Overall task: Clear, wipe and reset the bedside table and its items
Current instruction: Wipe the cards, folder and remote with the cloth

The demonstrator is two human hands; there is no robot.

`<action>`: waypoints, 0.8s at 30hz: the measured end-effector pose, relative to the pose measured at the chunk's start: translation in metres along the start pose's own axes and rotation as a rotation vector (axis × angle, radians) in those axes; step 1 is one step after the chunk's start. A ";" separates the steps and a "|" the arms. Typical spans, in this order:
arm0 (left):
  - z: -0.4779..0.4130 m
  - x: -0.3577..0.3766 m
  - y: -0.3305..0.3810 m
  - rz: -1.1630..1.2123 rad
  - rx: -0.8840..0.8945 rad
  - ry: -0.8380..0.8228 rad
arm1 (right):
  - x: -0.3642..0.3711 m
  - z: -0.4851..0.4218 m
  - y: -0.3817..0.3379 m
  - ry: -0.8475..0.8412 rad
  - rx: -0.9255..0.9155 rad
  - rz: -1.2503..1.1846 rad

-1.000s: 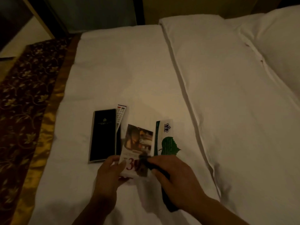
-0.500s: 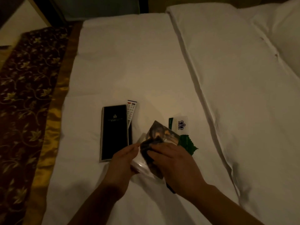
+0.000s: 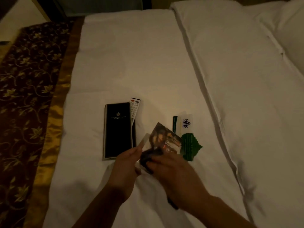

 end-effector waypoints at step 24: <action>0.007 0.013 -0.015 -0.209 0.033 -0.085 | -0.025 -0.012 0.033 0.111 0.053 0.052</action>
Point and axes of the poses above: each hand's wrist, its own z-axis away from the middle knuckle, its own x-axis out of the palm, y = z × x, the point moved 3 cm from there along -z, towards the middle knuckle, and after that the axes turned 1 degree about -x, right-handed, at the moved point
